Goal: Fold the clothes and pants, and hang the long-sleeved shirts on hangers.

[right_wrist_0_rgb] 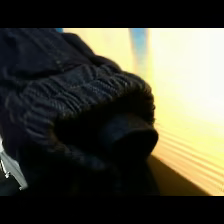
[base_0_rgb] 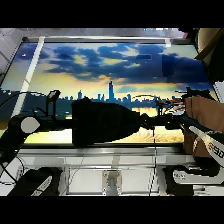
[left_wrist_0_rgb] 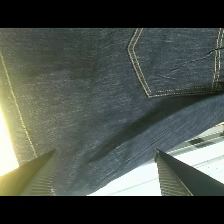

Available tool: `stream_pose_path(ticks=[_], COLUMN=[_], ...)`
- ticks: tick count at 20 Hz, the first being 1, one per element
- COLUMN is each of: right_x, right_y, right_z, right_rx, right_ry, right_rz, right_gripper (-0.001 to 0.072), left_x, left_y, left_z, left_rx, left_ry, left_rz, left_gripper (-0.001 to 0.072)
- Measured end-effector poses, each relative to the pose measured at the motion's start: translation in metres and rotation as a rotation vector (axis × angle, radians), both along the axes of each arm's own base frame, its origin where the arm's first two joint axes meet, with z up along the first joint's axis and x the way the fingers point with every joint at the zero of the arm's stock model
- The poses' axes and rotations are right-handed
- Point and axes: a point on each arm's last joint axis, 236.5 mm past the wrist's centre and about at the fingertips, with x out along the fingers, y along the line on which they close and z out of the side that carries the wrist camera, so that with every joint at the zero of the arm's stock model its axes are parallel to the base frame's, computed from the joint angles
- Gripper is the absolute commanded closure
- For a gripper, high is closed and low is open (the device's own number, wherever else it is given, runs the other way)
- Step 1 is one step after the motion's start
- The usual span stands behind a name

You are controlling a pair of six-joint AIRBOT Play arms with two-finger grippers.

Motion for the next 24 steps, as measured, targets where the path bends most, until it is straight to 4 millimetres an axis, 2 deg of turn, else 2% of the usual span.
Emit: stream_pose_path(ticks=[1,3,6,9,11,12,14,16,17,19,20,22,24], right_x=[0.007,0.022,0.046,0.072,0.094,0.105,0.129,0.141,0.140,0.124,0.108,0.067,0.026], right_y=[0.001,0.002,0.004,-0.003,-0.025,-0.041,-0.089,-0.149,-0.181,-0.237,-0.264,-0.301,-0.327], right_z=[0.006,0.017,0.045,0.092,0.133,0.156,0.210,0.266,0.294,0.344,0.363,0.376,0.363], right_rx=[0.007,0.009,0.028,0.047,0.041,0.034,0.001,-0.047,-0.075,-0.133,-0.174,-0.268,-0.352], right_ry=[-0.023,-0.070,-0.155,-0.262,-0.335,-0.373,-0.473,-0.563,-0.603,-0.665,-0.677,-0.623,-0.488], right_rz=[0.000,0.003,0.026,0.056,0.032,0.005,-0.098,-0.230,-0.296,-0.409,-0.458,-0.518,-0.566], right_gripper=[0.0695,0.0695,0.0695,0.0696,0.0697,0.0697,0.0697,0.0697,0.0697,0.0697,0.0697,0.0698,0.0697], left_x=[0.000,0.000,0.000,0.000,0.000,0.000,0.000,0.001,0.001,0.004,0.005,0.007,0.008], left_y=[0.000,0.000,0.000,0.000,0.000,0.000,0.000,0.000,0.000,0.000,0.000,-0.001,-0.001], left_z=[0.000,0.000,0.000,0.000,0.000,0.000,0.000,0.000,0.001,0.002,0.002,0.003,0.004], left_rx=[0.000,0.000,0.000,0.000,0.000,0.000,0.000,-0.001,-0.001,-0.004,-0.005,-0.007,-0.009], left_ry=[0.000,0.001,0.000,0.000,0.000,0.001,0.000,-0.003,-0.006,-0.015,-0.021,-0.030,-0.036], left_rz=[0.000,-0.001,0.000,0.000,0.000,-0.001,0.000,0.001,0.002,0.005,0.008,0.011,0.013], left_gripper=[0.0011,0.0011,0.0012,0.0012,0.0012,0.0012,0.0012,0.0012,0.0012,0.0012,0.0012,0.0012,0.0012])
